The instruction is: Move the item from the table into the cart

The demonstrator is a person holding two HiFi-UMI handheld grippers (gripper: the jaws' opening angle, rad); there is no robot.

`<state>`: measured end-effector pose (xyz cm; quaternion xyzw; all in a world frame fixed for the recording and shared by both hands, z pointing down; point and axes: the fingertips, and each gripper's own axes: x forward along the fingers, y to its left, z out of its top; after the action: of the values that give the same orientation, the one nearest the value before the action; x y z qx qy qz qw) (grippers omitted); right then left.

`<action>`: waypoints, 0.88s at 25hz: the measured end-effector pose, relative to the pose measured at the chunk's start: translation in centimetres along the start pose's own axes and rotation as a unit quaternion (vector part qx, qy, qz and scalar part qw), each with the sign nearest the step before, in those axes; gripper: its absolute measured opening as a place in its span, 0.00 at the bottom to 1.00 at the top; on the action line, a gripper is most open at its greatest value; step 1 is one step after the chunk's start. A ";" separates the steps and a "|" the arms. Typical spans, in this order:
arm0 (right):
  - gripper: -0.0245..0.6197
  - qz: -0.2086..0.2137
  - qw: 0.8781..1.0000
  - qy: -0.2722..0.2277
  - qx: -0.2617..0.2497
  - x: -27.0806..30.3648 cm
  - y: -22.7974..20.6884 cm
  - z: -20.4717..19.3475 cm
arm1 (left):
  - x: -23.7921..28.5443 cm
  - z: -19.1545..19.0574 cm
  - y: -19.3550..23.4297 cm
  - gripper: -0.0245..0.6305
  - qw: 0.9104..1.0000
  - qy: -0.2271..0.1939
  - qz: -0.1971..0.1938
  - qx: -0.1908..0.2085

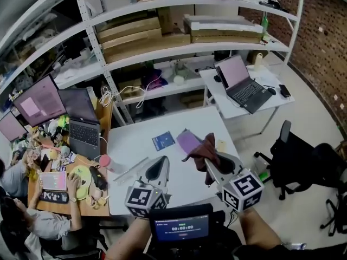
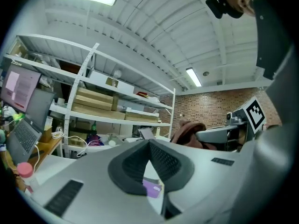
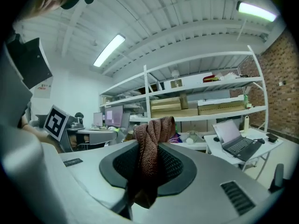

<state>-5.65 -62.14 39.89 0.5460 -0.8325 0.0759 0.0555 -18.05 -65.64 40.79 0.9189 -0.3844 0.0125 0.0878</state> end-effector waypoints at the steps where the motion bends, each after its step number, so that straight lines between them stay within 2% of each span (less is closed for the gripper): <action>1: 0.15 -0.017 1.000 -0.003 -0.002 -1.0 -0.9 0.1 | 0.8 0.1 -1.1 0.04 1.000 0.000 -0.017 0.004; 7: 0.15 -0.120 0.993 -0.015 0.002 -7.9 -3.0 -0.2 | 3.3 0.1 -7.8 0.04 0.991 0.008 -0.130 0.016; 10: 0.15 -0.194 0.981 -0.019 0.014 -13.4 -4.1 -1.2 | 4.2 -0.9 -12.8 0.04 0.979 0.020 -0.202 0.026; 13: 0.15 -0.267 0.963 -0.028 0.024 -20.0 -5.0 -2.5 | 4.3 -2.6 -19.0 0.04 0.960 0.032 -0.276 0.042; 18: 0.15 -0.365 0.929 -0.036 0.040 -33.9 -5.6 -4.2 | 2.8 -4.5 -32.0 0.04 0.927 0.049 -0.368 0.052; 20: 0.15 -0.408 0.911 -0.037 0.043 -40.6 -5.0 -5.0 | 0.9 -5.1 -38.4 0.04 0.906 0.045 -0.416 0.064; 22: 0.15 -0.456 0.888 -0.043 0.044 -47.7 -4.2 -6.3 | -1.4 -6.0 -45.6 0.04 0.878 0.036 -0.470 0.077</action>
<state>17.24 -19.65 37.97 0.8702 -0.4891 0.0554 0.0236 13.54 -32.20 39.69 0.9943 0.0985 0.0325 0.0265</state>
